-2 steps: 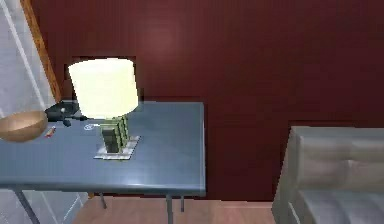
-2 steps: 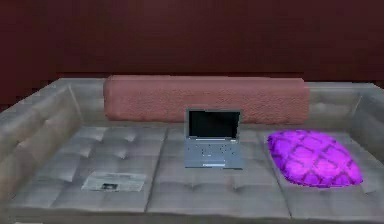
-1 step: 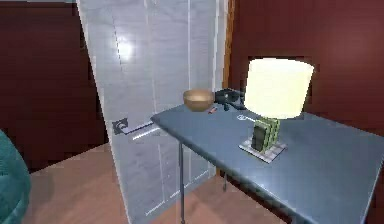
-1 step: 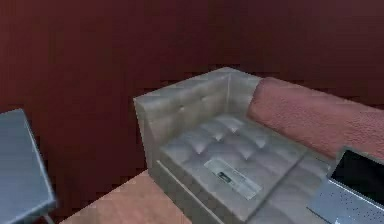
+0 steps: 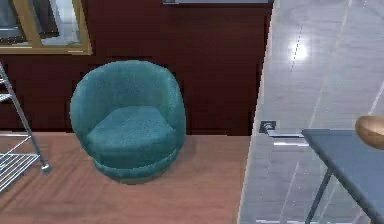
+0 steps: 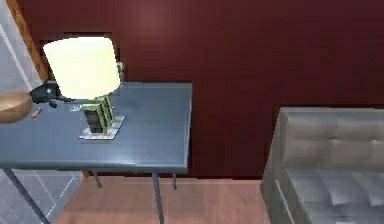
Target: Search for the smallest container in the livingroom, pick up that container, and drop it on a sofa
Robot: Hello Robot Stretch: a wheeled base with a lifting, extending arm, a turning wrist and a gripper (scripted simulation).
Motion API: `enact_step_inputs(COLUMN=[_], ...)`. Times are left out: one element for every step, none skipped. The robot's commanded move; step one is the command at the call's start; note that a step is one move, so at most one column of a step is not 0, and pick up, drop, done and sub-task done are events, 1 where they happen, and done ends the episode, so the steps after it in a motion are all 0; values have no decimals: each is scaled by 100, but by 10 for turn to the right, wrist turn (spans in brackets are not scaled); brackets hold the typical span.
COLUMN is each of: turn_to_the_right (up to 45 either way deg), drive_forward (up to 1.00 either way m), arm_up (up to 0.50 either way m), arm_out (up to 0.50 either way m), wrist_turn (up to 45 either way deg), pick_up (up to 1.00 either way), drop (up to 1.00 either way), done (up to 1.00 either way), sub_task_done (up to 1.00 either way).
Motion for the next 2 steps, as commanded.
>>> enact_step_inputs(turn_to_the_right=[-390,450], drive_forward=[0,0], arm_up=[0,0], arm_out=[0,0], wrist_turn=[0,0], pick_up=[0,0], drop=[0,0], done=[0,0], sub_task_done=[0,0])
